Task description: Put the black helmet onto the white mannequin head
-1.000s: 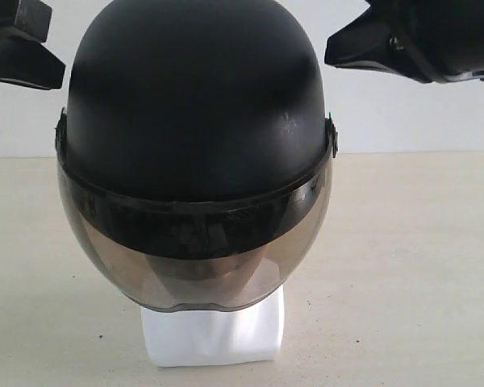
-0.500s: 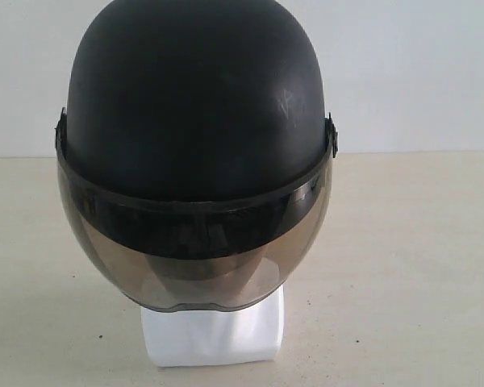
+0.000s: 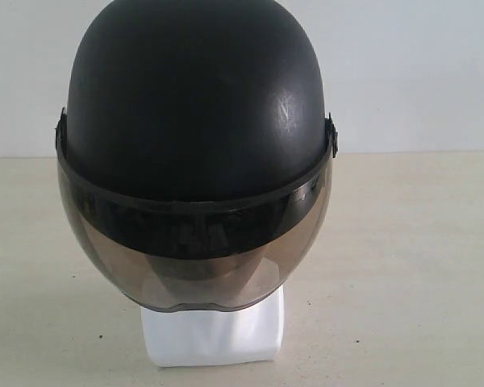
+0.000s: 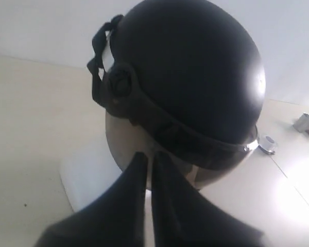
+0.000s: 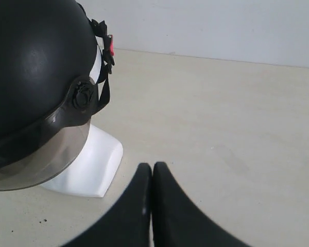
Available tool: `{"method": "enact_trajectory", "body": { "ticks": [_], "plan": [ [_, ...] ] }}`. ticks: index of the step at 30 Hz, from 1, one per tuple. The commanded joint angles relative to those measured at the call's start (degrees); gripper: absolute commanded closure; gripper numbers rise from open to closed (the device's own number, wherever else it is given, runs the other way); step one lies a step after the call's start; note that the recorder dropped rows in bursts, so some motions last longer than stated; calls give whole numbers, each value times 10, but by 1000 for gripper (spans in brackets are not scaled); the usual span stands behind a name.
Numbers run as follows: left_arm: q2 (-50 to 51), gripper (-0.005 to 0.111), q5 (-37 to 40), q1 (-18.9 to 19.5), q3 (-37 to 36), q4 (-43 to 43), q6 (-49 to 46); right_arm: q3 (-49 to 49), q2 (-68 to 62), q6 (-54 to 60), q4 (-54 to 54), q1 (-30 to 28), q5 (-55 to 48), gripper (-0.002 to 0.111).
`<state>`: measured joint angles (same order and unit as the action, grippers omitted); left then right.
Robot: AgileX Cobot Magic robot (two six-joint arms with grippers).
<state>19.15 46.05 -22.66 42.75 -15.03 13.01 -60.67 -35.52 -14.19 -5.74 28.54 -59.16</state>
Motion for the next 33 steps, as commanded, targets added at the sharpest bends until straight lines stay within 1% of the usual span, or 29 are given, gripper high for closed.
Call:
{"method": "enact_trajectory", "body": {
  "ticks": [1,10,11,12,14,16,17,18,20,23,25,26,28,31,33],
  "plan": [
    [-33,102,29,-2,-19,-39,2,1,5,-5,-4,0,-1,109],
    [-48,102,35,-2,-19,-37,0,1,5,-5,-4,0,-1,109],
    [-48,102,35,-2,-16,-33,-28,1,5,-5,-4,0,-1,109],
    [-50,102,36,-2,-6,-8,-85,1,5,-5,-4,0,-1,109],
    [-61,102,37,-2,13,53,-110,1,5,-5,-4,0,0,109],
    [-80,102,39,0,33,150,-80,1,5,-5,-4,0,0,109],
    [-93,102,39,1,42,196,-44,1,5,-5,-4,0,0,109],
    [-110,102,43,3,48,262,-5,1,5,-5,-4,0,0,109],
    [-178,102,56,19,55,341,68,1,5,-5,-4,0,0,109],
    [-192,102,65,37,48,355,69,1,5,-5,-3,0,0,109],
    [-192,102,18,44,23,361,69,0,6,-5,3,0,7,109],
    [-192,102,-23,44,5,361,64,0,6,-5,3,0,9,109],
    [-192,102,-117,44,-55,372,63,0,6,-5,3,0,10,109],
    [-192,102,-237,44,-160,382,63,0,6,-5,3,0,10,109],
    [-192,102,-289,44,-221,382,72,0,6,-6,3,0,10,109]
  ]
}}
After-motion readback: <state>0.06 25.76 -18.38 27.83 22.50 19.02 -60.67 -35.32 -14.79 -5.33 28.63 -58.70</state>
